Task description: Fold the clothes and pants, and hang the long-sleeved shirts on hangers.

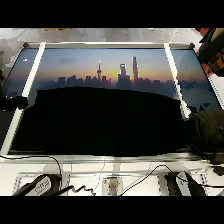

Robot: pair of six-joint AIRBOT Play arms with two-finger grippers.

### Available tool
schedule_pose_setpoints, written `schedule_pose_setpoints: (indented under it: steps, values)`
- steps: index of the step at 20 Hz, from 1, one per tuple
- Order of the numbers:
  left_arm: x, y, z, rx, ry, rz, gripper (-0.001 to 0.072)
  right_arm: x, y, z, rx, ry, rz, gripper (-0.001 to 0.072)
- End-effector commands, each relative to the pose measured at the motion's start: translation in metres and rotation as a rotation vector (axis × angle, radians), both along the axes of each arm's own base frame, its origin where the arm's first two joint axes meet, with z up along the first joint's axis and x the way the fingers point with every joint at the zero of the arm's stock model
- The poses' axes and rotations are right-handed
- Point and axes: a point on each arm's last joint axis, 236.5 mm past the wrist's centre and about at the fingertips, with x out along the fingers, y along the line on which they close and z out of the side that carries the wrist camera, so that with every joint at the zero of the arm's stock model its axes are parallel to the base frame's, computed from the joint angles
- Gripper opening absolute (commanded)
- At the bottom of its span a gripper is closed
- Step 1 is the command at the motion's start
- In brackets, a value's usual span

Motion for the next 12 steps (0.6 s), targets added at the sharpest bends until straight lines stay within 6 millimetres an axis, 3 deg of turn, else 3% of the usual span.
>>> schedule_pose_setpoints:
  steps: [1,5,9,10,12]
  values:
    - [-0.001,-0.012,-0.004,-0.043,-0.003,-0.019,0.0339,0.011,0.013,-0.017,0.058,-0.058,-0.12,0.0549]
    - [-0.004,-0.008,-0.006,-0.033,0.011,-0.01,0.0338,0.015,0.008,-0.036,0.087,-0.028,-0.197,0.0541]
    - [0.001,-0.004,-0.017,-0.034,0.027,-0.002,0.0339,0.035,-0.007,-0.045,0.044,-0.107,-0.171,0.0308]
    - [0.001,-0.002,-0.024,-0.037,0.046,0.001,0.0338,0.045,-0.011,-0.041,0.019,-0.16,-0.143,0.0229]
    - [-0.007,0.009,-0.043,-0.049,0.116,0.075,0.0337,0.056,-0.014,-0.037,0.004,-0.217,-0.124,0.0149]
